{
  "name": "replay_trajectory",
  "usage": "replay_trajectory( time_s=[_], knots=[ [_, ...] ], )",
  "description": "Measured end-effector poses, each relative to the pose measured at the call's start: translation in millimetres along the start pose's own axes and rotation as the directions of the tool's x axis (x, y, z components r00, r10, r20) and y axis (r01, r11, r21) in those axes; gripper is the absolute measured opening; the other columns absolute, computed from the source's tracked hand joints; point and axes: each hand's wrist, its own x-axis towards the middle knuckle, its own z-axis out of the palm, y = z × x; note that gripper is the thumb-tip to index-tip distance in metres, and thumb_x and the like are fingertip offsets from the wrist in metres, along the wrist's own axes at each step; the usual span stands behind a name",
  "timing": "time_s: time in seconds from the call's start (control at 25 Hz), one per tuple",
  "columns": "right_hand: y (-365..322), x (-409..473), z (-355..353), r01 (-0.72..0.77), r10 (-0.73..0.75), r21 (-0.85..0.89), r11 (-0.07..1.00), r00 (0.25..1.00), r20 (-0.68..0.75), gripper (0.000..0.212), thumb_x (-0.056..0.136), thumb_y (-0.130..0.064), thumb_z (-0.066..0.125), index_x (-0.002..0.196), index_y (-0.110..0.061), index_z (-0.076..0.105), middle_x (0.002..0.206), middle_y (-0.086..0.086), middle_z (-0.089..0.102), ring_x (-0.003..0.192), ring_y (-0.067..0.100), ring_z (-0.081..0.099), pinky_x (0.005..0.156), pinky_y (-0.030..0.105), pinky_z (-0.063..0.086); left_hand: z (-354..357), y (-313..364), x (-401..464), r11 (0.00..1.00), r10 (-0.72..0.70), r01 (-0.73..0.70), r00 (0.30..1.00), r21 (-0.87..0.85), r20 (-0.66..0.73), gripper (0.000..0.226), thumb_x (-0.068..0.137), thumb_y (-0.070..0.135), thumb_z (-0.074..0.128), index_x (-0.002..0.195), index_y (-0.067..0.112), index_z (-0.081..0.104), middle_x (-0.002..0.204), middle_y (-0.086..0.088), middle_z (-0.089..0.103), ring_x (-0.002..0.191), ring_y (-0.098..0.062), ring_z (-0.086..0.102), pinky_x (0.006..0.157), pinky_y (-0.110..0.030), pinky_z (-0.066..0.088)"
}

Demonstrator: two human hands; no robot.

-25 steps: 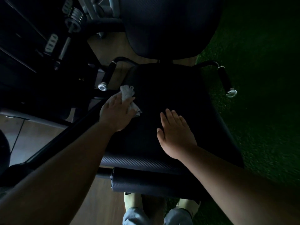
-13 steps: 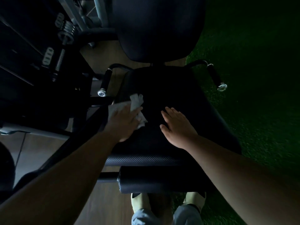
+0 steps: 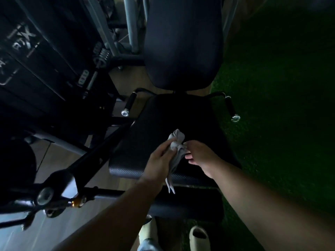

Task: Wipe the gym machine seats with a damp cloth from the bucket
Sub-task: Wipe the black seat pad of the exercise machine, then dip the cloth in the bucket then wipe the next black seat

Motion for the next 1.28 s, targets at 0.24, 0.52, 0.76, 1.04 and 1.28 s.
replay_trajectory(
  time_s=[0.24, 0.52, 0.76, 1.04, 1.28],
  knots=[
    [-27, -43, 15, -0.026, -0.036, 0.168, 0.986, 0.932, 0.361, 0.036, 0.092, -0.049, 0.052, 0.1, -0.025, 0.078, 0.106, 0.005, 0.075, 0.101, 0.019, 0.071, 0.078, 0.036, 0.058, -3, 34, -69, 0.803, -0.108, 0.117, 0.993, -0.584, 0.05, 0.048, 0.081, 0.04, 0.066, 0.121, 0.015, 0.067, 0.123, -0.017, 0.067, 0.108, -0.031, 0.066, 0.082, -0.046, 0.056],
    [-56, -132, 108, 0.066, -0.096, 0.085, 0.994, 0.897, 0.43, 0.011, 0.09, -0.022, 0.068, 0.094, -0.014, 0.063, 0.076, 0.002, 0.07, 0.067, 0.015, 0.068, 0.056, 0.029, 0.05, -81, 36, -196, 0.94, 0.12, -0.184, 0.966, -0.288, -0.227, 0.051, 0.084, 0.039, 0.072, 0.124, 0.008, 0.062, 0.117, -0.023, 0.067, 0.109, -0.034, 0.064, 0.095, -0.048, 0.05],
    [-45, -252, 255, 0.099, -0.04, -0.032, 0.995, 0.648, 0.761, 0.031, 0.09, -0.013, 0.066, 0.117, 0.001, 0.059, 0.109, 0.021, 0.065, 0.097, 0.034, 0.063, 0.086, 0.048, 0.048, -181, 12, -372, 0.953, 0.094, -0.262, 0.733, -0.152, -0.674, 0.018, 0.078, 0.004, 0.077, 0.095, 0.012, 0.075, 0.097, -0.021, 0.074, 0.08, -0.026, 0.071, 0.064, -0.033, 0.058],
    [52, -421, 448, 0.225, 0.032, -0.049, 0.973, 0.079, 0.996, 0.034, 0.083, -0.015, 0.073, 0.117, -0.016, 0.071, 0.114, 0.009, 0.072, 0.109, 0.021, 0.066, 0.087, 0.032, 0.054, -294, -35, -621, 0.92, 0.15, -0.386, 0.515, -0.071, -0.844, 0.021, 0.08, 0.01, 0.08, 0.098, 0.002, 0.072, 0.095, -0.017, 0.075, 0.083, -0.023, 0.071, 0.066, -0.029, 0.056],
    [112, -539, 596, 0.113, 0.085, -0.089, 0.99, 0.033, 0.996, 0.037, 0.082, -0.002, 0.057, 0.119, 0.001, 0.062, 0.117, 0.03, 0.064, 0.112, 0.04, 0.062, 0.09, 0.045, 0.052, -365, -83, -777, 0.941, 0.107, -0.337, 0.263, 0.012, -0.959, 0.016, 0.075, 0.015, 0.085, 0.079, 0.008, 0.07, 0.069, -0.004, 0.07, 0.062, -0.011, 0.06, 0.052, -0.021, 0.046]
  ],
)
